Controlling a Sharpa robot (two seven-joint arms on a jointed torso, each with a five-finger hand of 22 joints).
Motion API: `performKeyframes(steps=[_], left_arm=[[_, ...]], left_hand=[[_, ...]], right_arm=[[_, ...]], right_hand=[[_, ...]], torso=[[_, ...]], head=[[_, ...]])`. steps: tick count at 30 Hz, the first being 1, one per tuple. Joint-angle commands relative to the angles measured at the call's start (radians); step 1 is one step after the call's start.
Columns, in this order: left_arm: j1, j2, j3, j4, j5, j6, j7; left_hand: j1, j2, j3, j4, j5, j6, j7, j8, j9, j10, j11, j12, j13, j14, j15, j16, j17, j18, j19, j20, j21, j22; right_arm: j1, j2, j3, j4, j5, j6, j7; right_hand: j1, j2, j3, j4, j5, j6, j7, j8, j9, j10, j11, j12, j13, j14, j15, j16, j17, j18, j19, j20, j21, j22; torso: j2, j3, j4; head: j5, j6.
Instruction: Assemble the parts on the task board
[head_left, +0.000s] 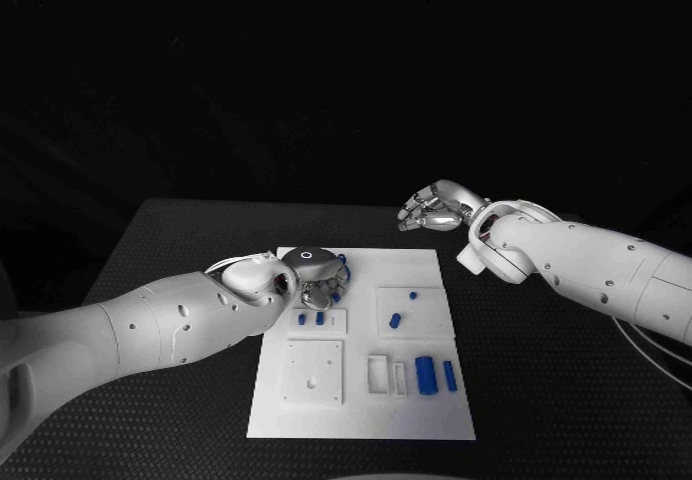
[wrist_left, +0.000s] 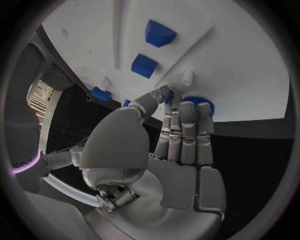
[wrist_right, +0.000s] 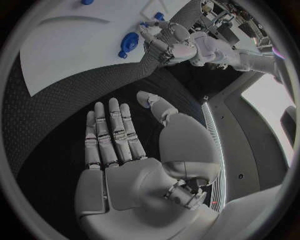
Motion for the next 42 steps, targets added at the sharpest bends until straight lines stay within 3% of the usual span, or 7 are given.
performKeyframes(steps=[1,8,10,16,25,42], left_arm=[[0.001,-0.002,0.014,0.011,0.073,-0.047,0.012],[0.002,-0.039,0.067,0.045,0.189,-0.026,0.003],[0.002,-0.054,0.072,0.055,0.206,-0.010,0.001],[0.006,-0.089,0.073,0.070,0.209,0.047,-0.011],[0.006,-0.134,0.072,0.085,0.191,0.096,-0.023],[0.005,-0.134,0.056,0.073,0.116,0.151,-0.031]], left_hand=[[0.001,0.009,0.007,0.001,0.002,0.010,0.001,0.006,0.000,0.010,0.000,0.000,0.001,0.009,-0.001,0.004,0.001,0.009,0.006,-0.046,0.004,0.018],[-0.002,0.011,0.006,0.001,0.002,0.012,0.000,0.005,-0.001,0.013,-0.002,-0.002,0.000,0.013,-0.002,0.012,0.003,0.009,0.014,-0.049,0.008,0.018],[-0.002,0.012,0.006,0.000,0.003,0.012,0.000,0.005,-0.002,0.013,-0.002,-0.003,0.000,0.014,-0.003,0.013,0.003,0.009,0.015,-0.050,0.009,0.018],[-0.003,0.013,0.006,0.000,0.002,0.012,0.000,0.005,-0.002,0.014,-0.002,-0.003,0.000,0.014,-0.003,0.013,0.003,0.009,0.015,-0.050,0.009,0.018],[-0.004,0.013,0.006,-0.002,0.001,0.014,-0.001,0.005,-0.002,0.016,-0.003,-0.004,0.000,0.012,-0.003,0.013,0.003,0.008,0.013,-0.050,0.008,0.018],[-0.004,0.015,0.007,-0.005,0.000,0.014,-0.001,0.004,-0.002,0.017,-0.002,-0.005,0.000,0.008,-0.003,0.013,0.001,0.007,0.010,-0.050,0.008,0.018]], right_arm=[[0.000,0.000,0.000,0.002,-0.002,0.001,0.011],[0.000,-0.003,0.000,0.002,-0.001,0.001,0.010],[0.000,-0.004,0.000,0.002,-0.001,0.001,0.010],[0.000,-0.008,0.000,0.004,-0.001,0.001,0.010],[0.000,-0.011,0.000,0.003,0.003,0.003,0.010],[0.000,-0.011,0.000,0.006,0.005,0.004,0.009]], right_hand=[[-0.004,-0.001,0.004,0.003,0.004,-0.007,0.000,0.001,0.001,-0.003,0.000,0.005,-0.001,-0.003,-0.006,-0.003,0.001,-0.018,-0.007,0.001,-0.005,0.013],[-0.004,-0.001,0.004,0.003,0.004,-0.007,0.000,0.001,0.001,-0.003,0.000,0.005,-0.001,-0.003,-0.006,-0.003,0.001,-0.018,-0.007,0.001,-0.005,0.013],[-0.004,-0.001,0.004,0.003,0.004,-0.007,0.000,0.001,0.001,-0.003,0.000,0.005,-0.001,-0.003,-0.006,-0.003,0.001,-0.018,-0.007,0.001,-0.005,0.013],[-0.004,-0.001,0.004,0.003,0.004,-0.007,0.000,0.001,0.001,-0.003,0.000,0.005,-0.001,-0.003,-0.006,-0.003,0.001,-0.018,-0.007,0.001,-0.005,0.013],[-0.004,-0.001,0.004,0.003,0.004,-0.008,0.000,0.001,0.001,-0.003,0.000,0.005,-0.001,-0.003,-0.006,-0.003,0.001,-0.018,-0.007,0.001,-0.005,0.013],[-0.003,-0.001,0.005,0.003,0.004,-0.008,0.000,0.001,0.001,-0.003,0.000,0.005,-0.001,-0.004,-0.006,-0.004,0.001,-0.019,-0.008,0.001,-0.005,0.013]], torso=[[0.000,0.0005,0.0007],[-0.001,0.0003,0.0006],[-0.001,0.0003,0.0007],[-0.002,0.0003,0.0030],[0.000,-0.0028,0.0029],[0.001,-0.0007,-0.0004]], head=[[0.002,0.002],[0.005,0.006],[0.005,0.007],[0.003,0.007],[0.000,0.009],[0.007,0.002]])
